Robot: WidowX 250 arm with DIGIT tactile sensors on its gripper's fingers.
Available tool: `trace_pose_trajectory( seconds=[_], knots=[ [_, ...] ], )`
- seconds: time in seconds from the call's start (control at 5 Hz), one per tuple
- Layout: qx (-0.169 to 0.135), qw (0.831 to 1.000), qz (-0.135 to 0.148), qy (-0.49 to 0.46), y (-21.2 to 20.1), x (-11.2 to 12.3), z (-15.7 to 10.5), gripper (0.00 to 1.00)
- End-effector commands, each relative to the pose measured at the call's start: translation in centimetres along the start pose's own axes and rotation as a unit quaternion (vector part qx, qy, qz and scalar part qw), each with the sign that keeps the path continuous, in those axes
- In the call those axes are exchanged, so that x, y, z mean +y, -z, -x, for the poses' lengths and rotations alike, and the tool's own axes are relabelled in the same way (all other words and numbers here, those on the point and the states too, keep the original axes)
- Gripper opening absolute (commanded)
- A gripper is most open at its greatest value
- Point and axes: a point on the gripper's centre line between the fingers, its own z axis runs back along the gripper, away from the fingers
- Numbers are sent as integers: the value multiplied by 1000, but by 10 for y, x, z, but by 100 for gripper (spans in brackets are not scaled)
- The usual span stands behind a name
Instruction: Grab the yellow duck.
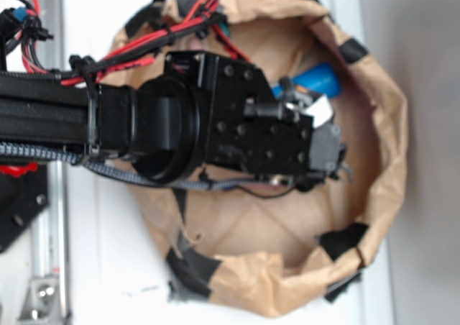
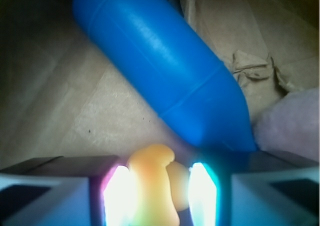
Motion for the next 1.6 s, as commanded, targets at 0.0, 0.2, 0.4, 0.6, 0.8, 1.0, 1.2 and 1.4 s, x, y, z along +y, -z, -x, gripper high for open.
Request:
trace_pose_trajectory(
  seconds=[0.0,0.2,0.4,0.6,0.8,1.0,1.2,1.4],
  knots=[
    [-7,999,33,4,-21,-1,-16,0],
    [11,994,91,60,-40,-12,-18,0],
    [19,976,150,157,-71,-21,-18,0],
    [4,973,107,203,-113,-20,-13,0],
    [1,961,26,274,-120,-15,-10,0],
    [-22,962,12,271,-114,-7,-7,0],
    [-24,967,20,252,-115,-4,-11,0],
    [-30,970,15,242,-112,-2,-13,0]
  ],
)
